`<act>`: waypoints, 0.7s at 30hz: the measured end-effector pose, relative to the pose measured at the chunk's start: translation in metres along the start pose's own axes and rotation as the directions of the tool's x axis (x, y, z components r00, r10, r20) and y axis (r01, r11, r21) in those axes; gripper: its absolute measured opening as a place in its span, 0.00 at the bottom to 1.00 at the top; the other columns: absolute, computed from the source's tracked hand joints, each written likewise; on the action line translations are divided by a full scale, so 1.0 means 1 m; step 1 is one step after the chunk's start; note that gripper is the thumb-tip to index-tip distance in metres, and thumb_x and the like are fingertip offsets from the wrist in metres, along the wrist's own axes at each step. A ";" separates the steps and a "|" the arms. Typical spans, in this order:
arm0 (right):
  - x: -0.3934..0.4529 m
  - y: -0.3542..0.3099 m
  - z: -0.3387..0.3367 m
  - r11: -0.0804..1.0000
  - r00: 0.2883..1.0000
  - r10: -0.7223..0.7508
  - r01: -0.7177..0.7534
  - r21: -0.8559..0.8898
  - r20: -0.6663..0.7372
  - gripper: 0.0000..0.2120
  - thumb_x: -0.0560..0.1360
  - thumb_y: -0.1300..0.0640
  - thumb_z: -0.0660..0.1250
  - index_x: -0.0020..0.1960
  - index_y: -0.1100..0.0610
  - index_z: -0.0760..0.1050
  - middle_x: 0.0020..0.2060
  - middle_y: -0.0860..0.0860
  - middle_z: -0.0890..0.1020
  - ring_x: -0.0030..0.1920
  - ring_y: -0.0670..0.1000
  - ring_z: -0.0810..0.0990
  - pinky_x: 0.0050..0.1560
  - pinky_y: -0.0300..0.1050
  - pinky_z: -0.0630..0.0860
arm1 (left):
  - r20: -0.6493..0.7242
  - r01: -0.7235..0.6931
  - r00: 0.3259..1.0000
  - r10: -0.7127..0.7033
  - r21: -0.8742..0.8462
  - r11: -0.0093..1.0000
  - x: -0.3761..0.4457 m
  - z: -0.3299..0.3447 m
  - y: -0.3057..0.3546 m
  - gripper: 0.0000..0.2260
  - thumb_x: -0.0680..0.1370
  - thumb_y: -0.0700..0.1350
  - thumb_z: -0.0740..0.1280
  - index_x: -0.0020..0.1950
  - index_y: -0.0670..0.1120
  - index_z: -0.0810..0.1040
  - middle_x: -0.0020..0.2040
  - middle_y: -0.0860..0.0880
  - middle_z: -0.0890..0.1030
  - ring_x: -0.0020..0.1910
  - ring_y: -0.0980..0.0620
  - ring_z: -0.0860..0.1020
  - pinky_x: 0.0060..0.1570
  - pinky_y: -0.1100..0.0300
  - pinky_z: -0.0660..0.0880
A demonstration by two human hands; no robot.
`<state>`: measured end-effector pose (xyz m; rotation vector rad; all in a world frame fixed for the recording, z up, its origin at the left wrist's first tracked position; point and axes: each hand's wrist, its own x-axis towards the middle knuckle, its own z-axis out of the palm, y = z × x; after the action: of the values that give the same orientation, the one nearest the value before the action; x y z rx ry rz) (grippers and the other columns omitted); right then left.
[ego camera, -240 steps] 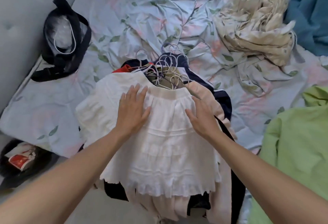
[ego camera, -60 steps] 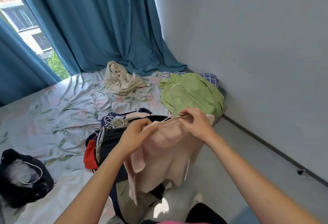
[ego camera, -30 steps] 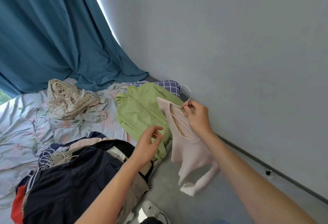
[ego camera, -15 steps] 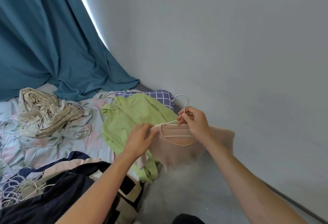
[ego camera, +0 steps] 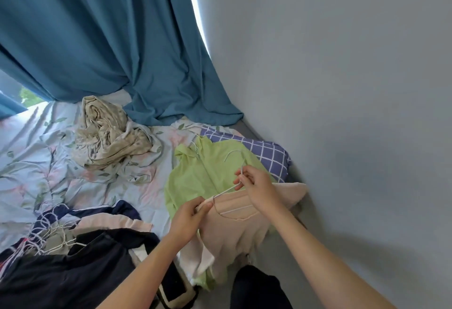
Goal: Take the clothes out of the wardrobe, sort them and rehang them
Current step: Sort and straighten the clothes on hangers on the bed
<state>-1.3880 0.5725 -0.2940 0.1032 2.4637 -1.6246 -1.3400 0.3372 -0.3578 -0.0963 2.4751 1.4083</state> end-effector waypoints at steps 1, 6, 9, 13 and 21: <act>0.025 0.009 0.002 1.000 0.999 0.011 -0.011 -0.005 0.048 0.10 0.84 0.64 0.62 0.49 0.54 0.79 0.43 0.51 0.86 0.42 0.50 0.86 0.54 0.55 0.83 | -0.024 0.036 0.999 -0.036 -0.008 0.999 0.015 0.004 -0.005 0.21 0.81 0.62 0.66 0.38 0.48 0.70 0.31 0.55 0.68 0.32 0.56 0.69 0.37 0.51 0.65; 0.144 0.055 0.033 1.000 0.975 0.009 -0.003 -0.028 0.223 0.11 0.83 0.65 0.62 0.45 0.52 0.76 0.41 0.51 0.85 0.40 0.50 0.85 0.53 0.58 0.82 | -0.089 0.166 0.981 -0.171 -0.056 0.984 0.095 0.018 -0.045 0.23 0.81 0.63 0.65 0.39 0.45 0.70 0.32 0.55 0.67 0.33 0.55 0.68 0.37 0.53 0.63; 0.214 0.091 0.071 0.998 0.964 -0.001 0.016 -0.056 0.268 0.15 0.83 0.64 0.62 0.42 0.47 0.74 0.41 0.50 0.84 0.38 0.48 0.84 0.51 0.59 0.82 | -0.097 0.204 0.973 -0.211 -0.069 0.976 0.154 0.021 -0.099 0.26 0.79 0.67 0.63 0.40 0.43 0.71 0.33 0.55 0.68 0.33 0.55 0.68 0.37 0.53 0.63; 0.302 0.150 0.127 0.992 0.950 -0.021 0.058 -0.111 0.311 0.07 0.82 0.61 0.65 0.49 0.53 0.79 0.37 0.50 0.84 0.37 0.47 0.85 0.50 0.58 0.82 | -0.153 0.267 0.952 -0.266 -0.014 0.964 0.224 0.021 -0.171 0.20 0.82 0.61 0.65 0.40 0.48 0.72 0.32 0.55 0.70 0.33 0.56 0.69 0.38 0.53 0.65; 0.388 0.216 0.195 0.941 0.965 0.022 0.069 -0.332 0.262 0.21 0.80 0.57 0.69 0.73 0.55 0.76 0.51 0.50 0.87 0.54 0.52 0.85 0.62 0.54 0.80 | -0.276 0.372 0.912 -0.304 0.246 0.895 0.288 0.029 -0.245 0.15 0.81 0.45 0.64 0.68 0.49 0.76 0.55 0.49 0.73 0.60 0.45 0.71 0.57 0.46 0.71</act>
<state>-1.7101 0.4615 -0.6390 -0.1804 2.4949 -1.1111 -1.5597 0.2587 -0.6571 -0.6316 2.6534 0.9171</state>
